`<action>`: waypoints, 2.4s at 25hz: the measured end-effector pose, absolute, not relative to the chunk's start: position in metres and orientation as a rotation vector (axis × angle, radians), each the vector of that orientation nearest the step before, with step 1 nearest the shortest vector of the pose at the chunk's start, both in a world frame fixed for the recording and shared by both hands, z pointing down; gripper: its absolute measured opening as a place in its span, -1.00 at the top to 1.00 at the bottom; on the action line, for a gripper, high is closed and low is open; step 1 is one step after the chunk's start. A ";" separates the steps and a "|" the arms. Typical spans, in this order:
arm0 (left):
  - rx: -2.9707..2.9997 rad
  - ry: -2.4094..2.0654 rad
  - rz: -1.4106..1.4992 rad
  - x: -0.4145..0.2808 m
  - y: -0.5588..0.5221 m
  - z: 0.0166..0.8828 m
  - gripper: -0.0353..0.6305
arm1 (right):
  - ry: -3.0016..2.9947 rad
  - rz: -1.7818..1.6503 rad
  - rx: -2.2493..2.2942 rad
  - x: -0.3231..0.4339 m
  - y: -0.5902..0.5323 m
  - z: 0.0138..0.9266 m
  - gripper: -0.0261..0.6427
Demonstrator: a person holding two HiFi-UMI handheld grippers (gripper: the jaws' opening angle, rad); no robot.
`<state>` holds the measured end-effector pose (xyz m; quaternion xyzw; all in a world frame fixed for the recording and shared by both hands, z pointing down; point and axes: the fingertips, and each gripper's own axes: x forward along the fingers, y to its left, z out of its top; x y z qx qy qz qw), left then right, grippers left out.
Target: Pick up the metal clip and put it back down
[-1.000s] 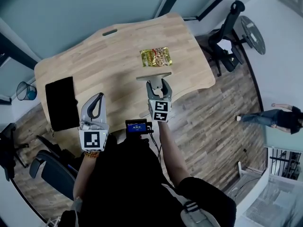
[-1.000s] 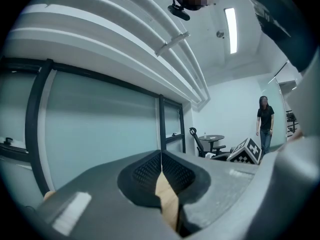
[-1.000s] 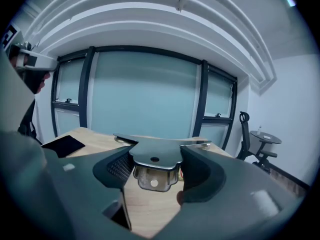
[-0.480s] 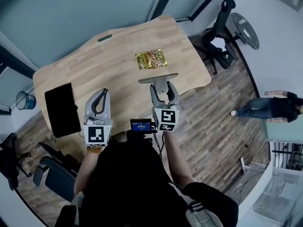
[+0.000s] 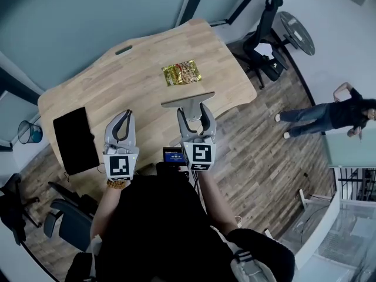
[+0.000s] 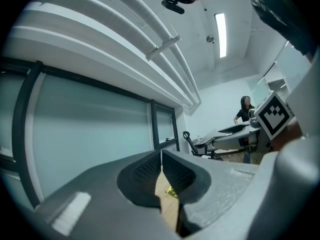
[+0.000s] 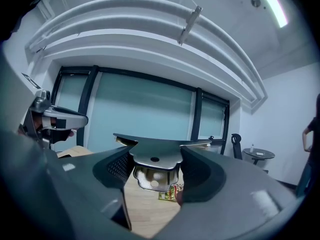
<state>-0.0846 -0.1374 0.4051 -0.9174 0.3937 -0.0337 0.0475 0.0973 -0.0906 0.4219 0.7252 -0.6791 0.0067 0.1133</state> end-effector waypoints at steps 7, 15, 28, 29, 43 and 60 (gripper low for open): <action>-2.805 1.184 -0.102 -0.084 -0.135 0.406 0.88 | -1.971 -0.004 2.159 0.101 -0.083 0.407 0.00; -2.807 1.202 -0.105 -0.088 -0.133 0.407 0.88 | -1.969 -0.017 2.164 0.101 -0.080 0.401 0.00; -2.808 1.225 -0.150 -0.085 -0.124 0.414 0.88 | -1.982 0.008 2.137 0.119 -0.087 0.409 0.00; -2.808 1.233 -0.152 -0.085 -0.123 0.415 0.88 | -1.987 0.019 2.133 0.121 -0.089 0.413 0.00; -2.757 1.399 -0.304 -0.104 -0.110 0.440 0.88 | -2.081 0.124 1.994 0.124 -0.132 0.476 0.00; -2.700 1.563 -0.394 -0.115 -0.089 0.456 0.88 | -2.102 0.307 1.807 0.127 -0.155 0.581 0.00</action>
